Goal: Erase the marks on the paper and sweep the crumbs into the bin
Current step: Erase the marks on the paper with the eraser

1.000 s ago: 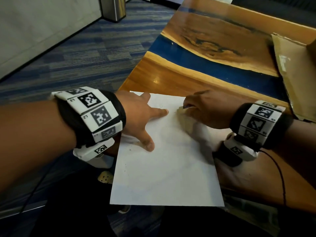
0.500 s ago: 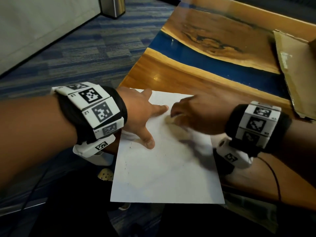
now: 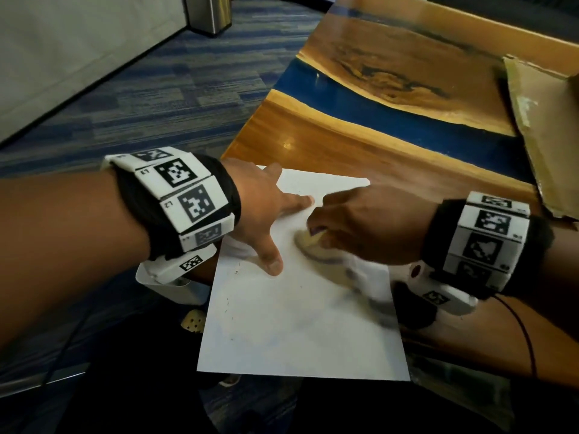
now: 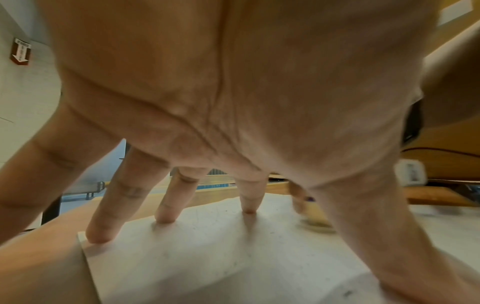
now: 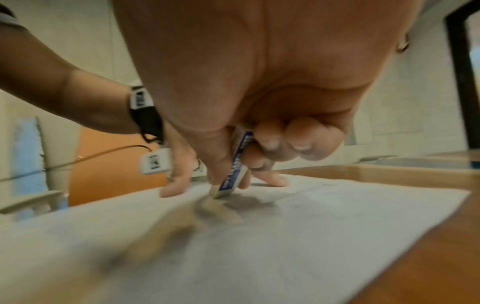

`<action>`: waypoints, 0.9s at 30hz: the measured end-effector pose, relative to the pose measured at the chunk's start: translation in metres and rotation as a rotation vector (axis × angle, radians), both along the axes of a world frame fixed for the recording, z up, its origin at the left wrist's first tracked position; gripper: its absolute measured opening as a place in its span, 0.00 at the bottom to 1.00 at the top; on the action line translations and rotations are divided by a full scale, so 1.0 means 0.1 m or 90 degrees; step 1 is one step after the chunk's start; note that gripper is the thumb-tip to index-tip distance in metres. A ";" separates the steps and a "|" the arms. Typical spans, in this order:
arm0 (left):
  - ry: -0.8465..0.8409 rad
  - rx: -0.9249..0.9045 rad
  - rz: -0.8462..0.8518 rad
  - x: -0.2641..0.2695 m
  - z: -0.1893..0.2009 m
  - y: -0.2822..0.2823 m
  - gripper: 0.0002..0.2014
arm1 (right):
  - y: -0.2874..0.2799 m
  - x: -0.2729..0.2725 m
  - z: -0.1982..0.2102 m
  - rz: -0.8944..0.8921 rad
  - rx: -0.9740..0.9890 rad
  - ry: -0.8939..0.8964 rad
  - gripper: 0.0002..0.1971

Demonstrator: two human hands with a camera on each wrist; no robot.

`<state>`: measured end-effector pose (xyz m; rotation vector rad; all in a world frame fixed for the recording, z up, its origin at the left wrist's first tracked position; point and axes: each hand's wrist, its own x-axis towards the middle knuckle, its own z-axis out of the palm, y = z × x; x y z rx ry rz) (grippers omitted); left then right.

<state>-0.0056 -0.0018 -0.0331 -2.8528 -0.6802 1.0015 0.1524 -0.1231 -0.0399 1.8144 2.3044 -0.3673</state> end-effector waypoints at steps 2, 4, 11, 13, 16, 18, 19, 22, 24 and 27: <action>0.006 0.003 -0.002 0.02 0.00 0.00 0.61 | 0.02 0.07 0.02 -0.012 -0.025 -0.010 0.14; 0.010 0.003 0.000 0.04 0.01 -0.01 0.62 | 0.08 0.29 0.08 -0.102 -0.012 -0.049 0.15; 0.040 0.013 0.007 0.04 0.02 0.04 0.62 | -0.01 0.12 0.02 -0.022 -0.034 0.002 0.14; 0.048 0.017 0.012 0.04 0.02 0.03 0.62 | 0.08 0.31 0.06 -0.119 -0.004 -0.040 0.15; 0.057 0.020 0.015 0.04 0.02 0.03 0.62 | 0.03 0.22 0.04 -0.104 0.019 -0.056 0.15; 0.062 0.017 0.015 0.04 0.02 0.03 0.62 | -0.07 -0.04 0.00 -0.006 -0.011 -0.005 0.15; 0.063 0.016 0.013 0.05 0.02 0.03 0.63 | -0.07 -0.06 -0.01 0.008 -0.024 0.004 0.15; 0.063 0.007 0.010 0.08 0.03 0.01 0.63 | 0.12 0.24 0.05 -0.109 0.001 -0.053 0.14; 0.066 0.011 0.010 0.08 0.03 0.00 0.63 | 0.14 0.34 0.04 -0.139 0.020 -0.086 0.14; 0.071 0.021 0.004 0.06 0.04 0.01 0.63 | 0.00 0.01 0.02 -0.033 -0.023 0.008 0.14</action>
